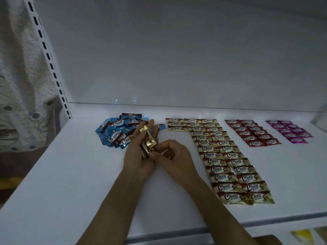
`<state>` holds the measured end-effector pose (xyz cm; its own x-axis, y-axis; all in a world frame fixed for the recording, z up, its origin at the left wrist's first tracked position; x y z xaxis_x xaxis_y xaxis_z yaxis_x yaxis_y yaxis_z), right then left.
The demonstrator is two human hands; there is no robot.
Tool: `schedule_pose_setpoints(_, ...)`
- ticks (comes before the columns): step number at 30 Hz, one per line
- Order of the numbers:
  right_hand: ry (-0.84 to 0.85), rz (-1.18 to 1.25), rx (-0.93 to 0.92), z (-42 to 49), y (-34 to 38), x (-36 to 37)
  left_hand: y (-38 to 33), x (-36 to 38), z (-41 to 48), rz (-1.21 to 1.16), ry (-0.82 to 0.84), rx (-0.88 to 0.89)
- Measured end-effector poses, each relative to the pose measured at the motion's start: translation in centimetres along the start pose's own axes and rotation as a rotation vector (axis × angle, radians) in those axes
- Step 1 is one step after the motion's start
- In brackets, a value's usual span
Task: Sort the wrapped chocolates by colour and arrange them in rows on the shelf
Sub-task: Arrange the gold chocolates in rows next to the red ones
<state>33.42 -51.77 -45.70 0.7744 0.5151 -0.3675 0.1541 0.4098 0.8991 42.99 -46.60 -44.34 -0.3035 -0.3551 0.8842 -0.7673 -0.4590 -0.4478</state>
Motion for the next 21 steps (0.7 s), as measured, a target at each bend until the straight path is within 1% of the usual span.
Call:
schedule_pose_setpoints(3, -0.024, 0.113, 0.008, -0.1, -0.2, -0.2, 0.0, -0.1, 0.2, -0.017, -0.014, 0.001)
schedule_pose_setpoints(7, -0.188, 0.277, 0.071, 0.0, 0.3, -0.9, -0.1, -0.1, 0.5, -0.076, -0.039, 0.041)
schedule_pose_setpoints(9, -0.278, 0.377, 0.105, 0.0, 0.6, -1.5, -0.2, -0.1, 0.6, -0.066, -0.061, 0.060)
schedule_pose_setpoints(11, -0.339, 0.507, 0.149, -0.1, 0.7, -2.1, -0.2, 0.0, 0.7, 0.028, -0.081, 0.077)
schedule_pose_setpoints(13, -0.362, 0.592, 0.181, -0.2, 0.7, -2.5, 0.0, 0.2, 0.7, 0.141, -0.084, 0.097)
schedule_pose_setpoints(18, -0.405, 0.590, 0.113, -0.5, 1.0, -2.4, 0.8, 0.6, 0.5, 0.475, -0.005, 0.090)
schedule_pose_setpoints(21, -0.383, 0.595, 0.160, -0.6, 1.0, -2.5, 1.2, 0.8, -0.2, 0.619, 0.038, 0.096)
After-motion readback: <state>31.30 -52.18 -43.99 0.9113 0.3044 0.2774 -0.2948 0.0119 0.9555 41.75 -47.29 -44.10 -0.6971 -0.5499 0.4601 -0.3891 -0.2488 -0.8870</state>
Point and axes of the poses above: each hand's wrist, its own z-axis towards the middle knuckle, its own x-axis out of the palm, y = z × x, the point moved 1 cm from there along z, towards the middle knuckle, and after that the axes turned 2 degrees about x, right-handed, at the moved point
